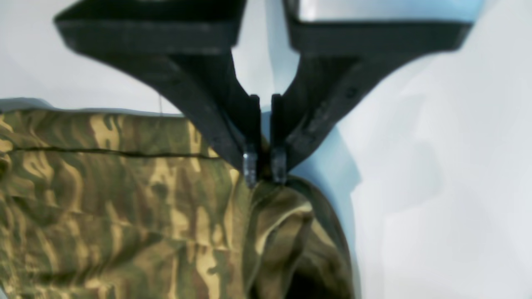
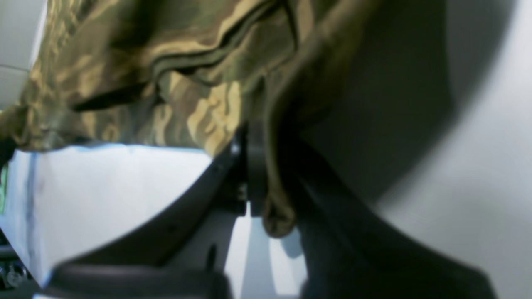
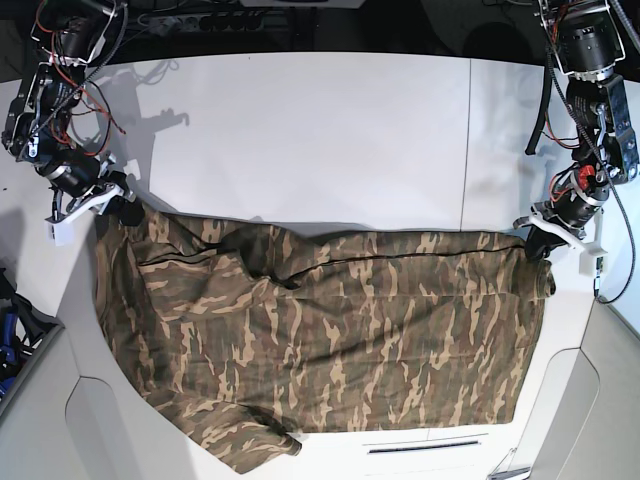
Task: Fold the T-shirt properly
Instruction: 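Drag the held shoulder edge with both grippers to straighten the shirt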
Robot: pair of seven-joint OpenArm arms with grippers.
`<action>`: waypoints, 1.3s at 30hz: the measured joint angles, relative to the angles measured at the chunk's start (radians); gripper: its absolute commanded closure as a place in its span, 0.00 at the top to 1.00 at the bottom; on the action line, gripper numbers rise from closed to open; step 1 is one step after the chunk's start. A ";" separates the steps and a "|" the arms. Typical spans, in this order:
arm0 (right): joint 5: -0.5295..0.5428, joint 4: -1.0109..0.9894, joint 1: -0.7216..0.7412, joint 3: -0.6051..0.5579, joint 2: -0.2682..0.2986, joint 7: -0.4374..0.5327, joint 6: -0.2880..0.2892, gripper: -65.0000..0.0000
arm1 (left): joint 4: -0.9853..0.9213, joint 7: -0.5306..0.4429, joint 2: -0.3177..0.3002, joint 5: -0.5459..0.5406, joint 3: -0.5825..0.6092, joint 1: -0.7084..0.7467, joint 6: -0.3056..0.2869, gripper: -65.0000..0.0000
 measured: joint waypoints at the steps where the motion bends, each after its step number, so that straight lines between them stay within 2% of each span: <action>1: 0.002 0.019 -0.016 0.000 0.000 0.000 0.000 0.00 | 0.007 0.000 0.000 0.000 -0.004 0.009 -0.001 0.00; 11: 0.043 0.222 -0.208 0.021 0.000 -0.003 0.000 0.00 | 0.181 0.028 0.000 -0.067 -0.106 0.187 -0.002 0.00; 17: 0.047 0.298 -0.294 0.040 0.000 -0.005 0.003 0.00 | 0.314 0.027 0.000 -0.070 -0.124 0.295 -0.005 0.00; 25: 0.055 0.331 -0.380 0.040 0.001 -0.006 0.003 0.00 | 0.353 0.052 0.001 -0.069 -0.125 0.361 -0.005 0.00; 29: 0.109 0.332 -0.412 0.051 0.003 -0.012 0.003 0.00 | 0.366 0.053 0.003 -0.069 -0.126 0.388 -0.005 0.00; 39: 0.182 0.332 -0.429 0.127 0.003 -0.111 0.007 0.00 | 0.465 0.054 0.006 -0.069 -0.126 0.475 -0.005 0.00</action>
